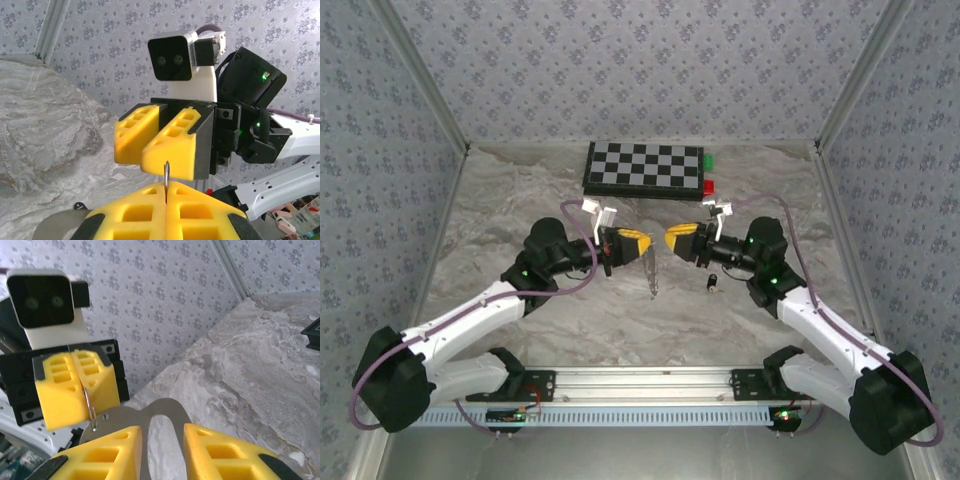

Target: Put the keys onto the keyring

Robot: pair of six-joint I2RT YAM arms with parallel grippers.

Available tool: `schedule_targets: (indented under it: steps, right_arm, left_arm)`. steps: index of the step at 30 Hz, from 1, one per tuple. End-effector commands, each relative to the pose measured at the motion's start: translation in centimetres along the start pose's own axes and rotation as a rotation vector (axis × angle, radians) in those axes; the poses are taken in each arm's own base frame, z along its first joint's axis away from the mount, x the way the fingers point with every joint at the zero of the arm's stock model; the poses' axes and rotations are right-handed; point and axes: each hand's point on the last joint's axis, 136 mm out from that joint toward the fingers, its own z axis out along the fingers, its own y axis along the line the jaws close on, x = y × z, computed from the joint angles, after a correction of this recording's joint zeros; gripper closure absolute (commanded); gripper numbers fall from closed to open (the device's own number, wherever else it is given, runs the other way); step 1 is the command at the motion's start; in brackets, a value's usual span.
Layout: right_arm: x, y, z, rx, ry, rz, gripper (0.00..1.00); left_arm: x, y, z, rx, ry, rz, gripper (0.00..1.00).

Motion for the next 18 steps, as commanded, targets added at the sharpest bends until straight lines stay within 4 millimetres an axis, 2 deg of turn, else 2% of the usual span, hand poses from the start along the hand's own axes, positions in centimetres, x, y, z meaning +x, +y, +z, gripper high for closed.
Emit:
schedule_targets:
  steps: [1,6,18]
  right_arm:
    - [-3.1,2.4,-0.3,-0.1,-0.128,-0.017,0.71]
    - [-3.3,3.6,-0.1,-0.161,-0.129,-0.018,0.68]
    - [-1.8,4.5,1.7,-0.225,-0.034,-0.005,0.72]
  left_arm:
    - [-1.8,-1.4,-0.1,0.03,-0.061,0.032,1.0]
    - [-1.8,-1.2,-0.2,0.021,-0.066,0.027,1.0]
    - [-1.7,-1.4,-0.2,0.025,-0.058,0.037,1.0]
